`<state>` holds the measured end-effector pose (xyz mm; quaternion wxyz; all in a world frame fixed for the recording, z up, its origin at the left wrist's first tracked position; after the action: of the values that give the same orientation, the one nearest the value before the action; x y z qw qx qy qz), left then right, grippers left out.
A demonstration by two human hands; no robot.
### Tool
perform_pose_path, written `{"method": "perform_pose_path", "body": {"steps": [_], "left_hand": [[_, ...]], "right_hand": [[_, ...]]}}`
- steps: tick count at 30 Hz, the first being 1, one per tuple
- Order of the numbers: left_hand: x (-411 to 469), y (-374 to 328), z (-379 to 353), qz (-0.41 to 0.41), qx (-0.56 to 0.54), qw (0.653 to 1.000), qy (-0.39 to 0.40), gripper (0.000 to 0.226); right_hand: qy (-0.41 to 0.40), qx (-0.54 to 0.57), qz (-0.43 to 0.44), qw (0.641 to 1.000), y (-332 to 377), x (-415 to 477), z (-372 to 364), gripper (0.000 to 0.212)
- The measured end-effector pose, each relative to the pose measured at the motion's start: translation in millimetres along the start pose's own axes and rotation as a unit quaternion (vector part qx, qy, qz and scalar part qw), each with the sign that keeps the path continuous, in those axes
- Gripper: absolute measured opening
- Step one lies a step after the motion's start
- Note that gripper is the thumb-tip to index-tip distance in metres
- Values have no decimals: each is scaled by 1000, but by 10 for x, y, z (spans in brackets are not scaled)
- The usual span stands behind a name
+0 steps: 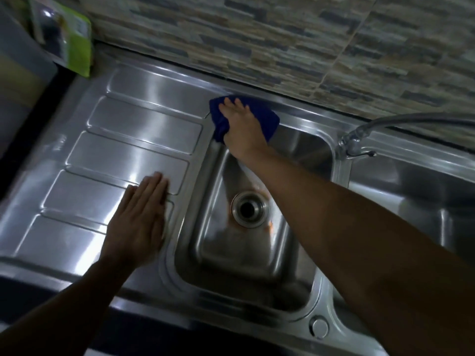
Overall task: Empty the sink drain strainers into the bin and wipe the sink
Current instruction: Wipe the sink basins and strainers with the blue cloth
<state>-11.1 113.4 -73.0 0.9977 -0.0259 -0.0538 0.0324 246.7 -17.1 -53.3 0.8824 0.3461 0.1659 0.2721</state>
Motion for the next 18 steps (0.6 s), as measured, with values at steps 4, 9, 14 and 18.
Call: {"method": "perform_pose_path", "body": {"steps": [4, 9, 14, 18], "left_hand": [[-61, 144, -25, 45, -24, 999, 14, 56], [-19, 241, -39, 31, -48, 998, 10, 53], [-4, 230, 67, 25, -47, 997, 47, 53], [-17, 251, 109, 38, -62, 993, 96, 50]], "right_hand": [[4, 32, 39, 999, 152, -376, -285, 74], [47, 126, 93, 987, 469, -1436, -739, 71], [116, 99, 137, 979, 687, -2085, -1062, 69], [160, 140, 110, 971, 655, -2616, -1110, 65]]}}
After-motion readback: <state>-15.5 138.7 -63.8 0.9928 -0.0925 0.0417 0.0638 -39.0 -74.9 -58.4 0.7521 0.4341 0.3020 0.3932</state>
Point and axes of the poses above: each hand's wrist, its own x-axis towards the middle knuckle, its own z-axis out of the back of the hand, y = z × x, the point moved 5 cm from there along x, towards the middle knuckle, and after that the axes turned 15 degrees about x, right-handed, at the moved point
